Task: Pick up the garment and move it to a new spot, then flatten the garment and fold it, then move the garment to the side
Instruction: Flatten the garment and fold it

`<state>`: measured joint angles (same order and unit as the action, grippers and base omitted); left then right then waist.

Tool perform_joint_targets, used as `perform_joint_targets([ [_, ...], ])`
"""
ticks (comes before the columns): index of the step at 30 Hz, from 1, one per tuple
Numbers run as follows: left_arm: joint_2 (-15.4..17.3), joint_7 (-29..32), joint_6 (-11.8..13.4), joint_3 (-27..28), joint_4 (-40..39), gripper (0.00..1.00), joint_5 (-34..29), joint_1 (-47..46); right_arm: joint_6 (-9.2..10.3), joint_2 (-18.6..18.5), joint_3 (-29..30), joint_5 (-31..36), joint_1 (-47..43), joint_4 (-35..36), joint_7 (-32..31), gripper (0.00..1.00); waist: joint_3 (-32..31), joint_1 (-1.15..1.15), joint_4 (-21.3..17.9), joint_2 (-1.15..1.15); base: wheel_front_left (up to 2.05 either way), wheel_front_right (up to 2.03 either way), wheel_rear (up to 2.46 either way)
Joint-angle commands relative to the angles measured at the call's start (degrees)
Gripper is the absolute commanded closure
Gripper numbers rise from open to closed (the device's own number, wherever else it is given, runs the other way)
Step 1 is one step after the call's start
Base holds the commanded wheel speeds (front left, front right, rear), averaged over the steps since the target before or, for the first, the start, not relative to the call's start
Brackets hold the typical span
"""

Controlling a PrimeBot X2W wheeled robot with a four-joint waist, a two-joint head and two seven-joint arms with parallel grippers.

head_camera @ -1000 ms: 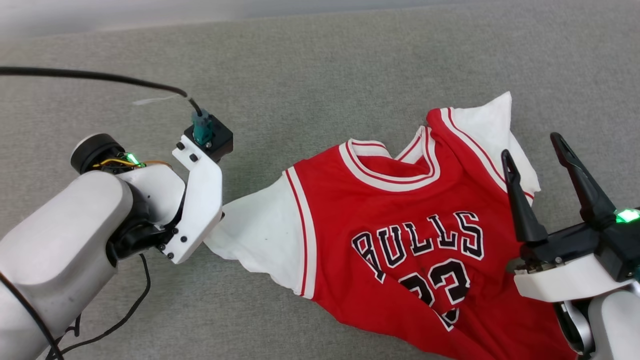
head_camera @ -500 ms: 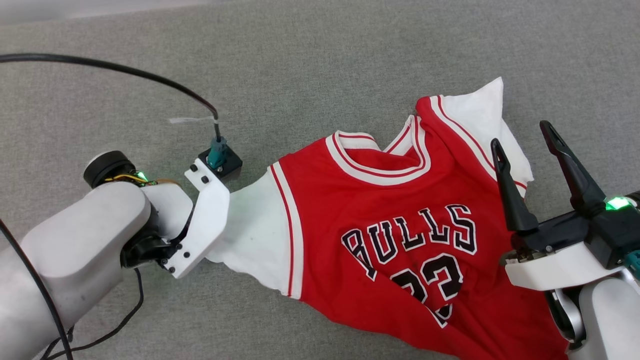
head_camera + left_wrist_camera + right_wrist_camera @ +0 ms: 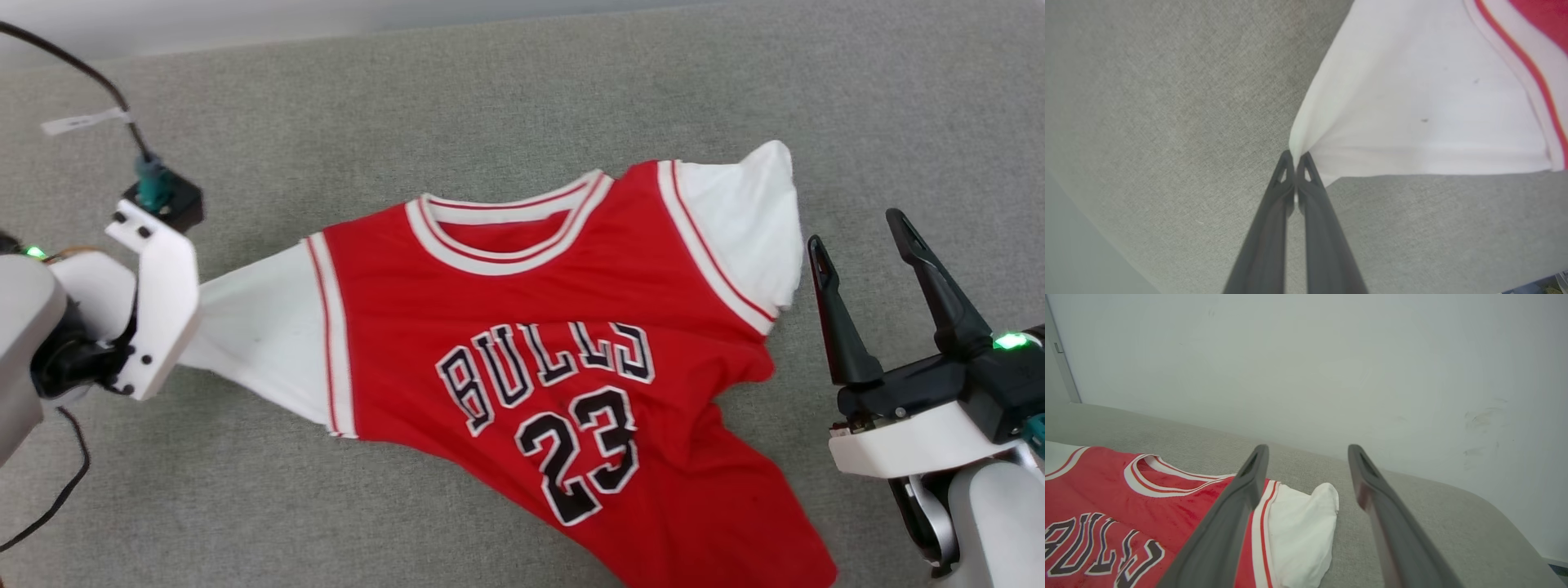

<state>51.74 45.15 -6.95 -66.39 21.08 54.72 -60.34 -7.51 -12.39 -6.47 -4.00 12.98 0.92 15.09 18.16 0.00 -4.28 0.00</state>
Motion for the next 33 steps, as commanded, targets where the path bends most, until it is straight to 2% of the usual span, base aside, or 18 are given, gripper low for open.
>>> perform_joint_targets([
  [1, 0.6, -0.4, 0.8, 0.0, 1.9, 1.0, 0.4, 1.4, 0.04, 0.4, 0.3, -0.2, -0.3, -0.3, 0.1, 0.0, 0.2, 0.0, -0.3, 0.0, 0.0, 0.0, 0.0],
  [3, 0.7, -1.0, 1.5, 0.2, 3.7, 1.0, 1.2, 2.5, 0.04, 0.5, 0.4, -0.2, -0.5, -0.5, 0.1, 0.0, 0.5, 0.0, -0.5, 0.0, 0.0, 0.0, 0.0],
  [7, -1.2, -3.9, 2.6, 1.1, 6.4, 1.0, 2.9, 4.6, 0.04, 0.5, 0.9, -0.3, -0.7, -0.9, 0.1, 0.0, 0.6, 0.0, -0.6, 0.0, 0.0, 0.0, 0.0],
  [8, -1.7, -4.9, 2.6, 1.0, 6.7, 0.25, 2.4, 4.7, 0.04, 0.5, 1.0, -0.3, -0.8, -1.0, 0.1, 0.0, 0.5, 0.0, -0.5, 0.0, 0.0, 0.0, 0.0],
  [9, -2.2, -5.7, 2.6, 1.1, 7.0, 0.0, 2.2, 4.6, 0.04, 0.4, 1.0, -0.3, -0.9, -1.2, 0.1, 0.0, 0.4, 0.0, -0.3, 0.0, 0.0, 0.0, 0.0],
  [15, -2.2, -6.0, 1.6, 2.6, 6.4, 0.0, 3.6, 1.9, 0.04, 0.3, 0.8, -0.2, -1.2, -1.7, 0.1, 0.0, -1.2, 0.0, 0.4, 0.0, 0.0, 0.0, 0.0],
  [21, 0.0, -2.4, 1.2, 2.9, 3.4, 0.0, 4.8, -0.1, 0.04, -0.1, 0.4, -0.6, -1.0, -1.5, 0.1, 0.0, -1.4, 0.0, 0.3, 0.0, 0.0, 0.0, 0.0],
  [24, 0.9, -1.0, 1.8, 2.7, 2.6, 0.0, 5.1, 0.0, 0.04, -0.3, 0.1, -0.4, -0.4, -1.1, 0.1, 0.0, -0.6, 0.0, -0.2, 0.0, 0.0, 0.0, 0.0],
  [30, 0.7, -0.8, 3.1, 2.0, 2.9, 0.0, 5.2, 1.9, 0.04, -0.5, 0.1, -0.2, 0.3, -0.8, 0.1, 0.0, 1.0, 0.0, -1.0, 0.0, 0.0, 0.0, 0.0],
  [33, -1.3, -1.6, 3.5, 1.8, 4.5, 0.0, 7.1, 4.3, 0.04, -0.5, 0.2, -0.2, 1.1, -0.8, 0.1, 0.0, 2.3, 0.0, -1.3, 0.0, 0.0, 0.0, 0.0],
])
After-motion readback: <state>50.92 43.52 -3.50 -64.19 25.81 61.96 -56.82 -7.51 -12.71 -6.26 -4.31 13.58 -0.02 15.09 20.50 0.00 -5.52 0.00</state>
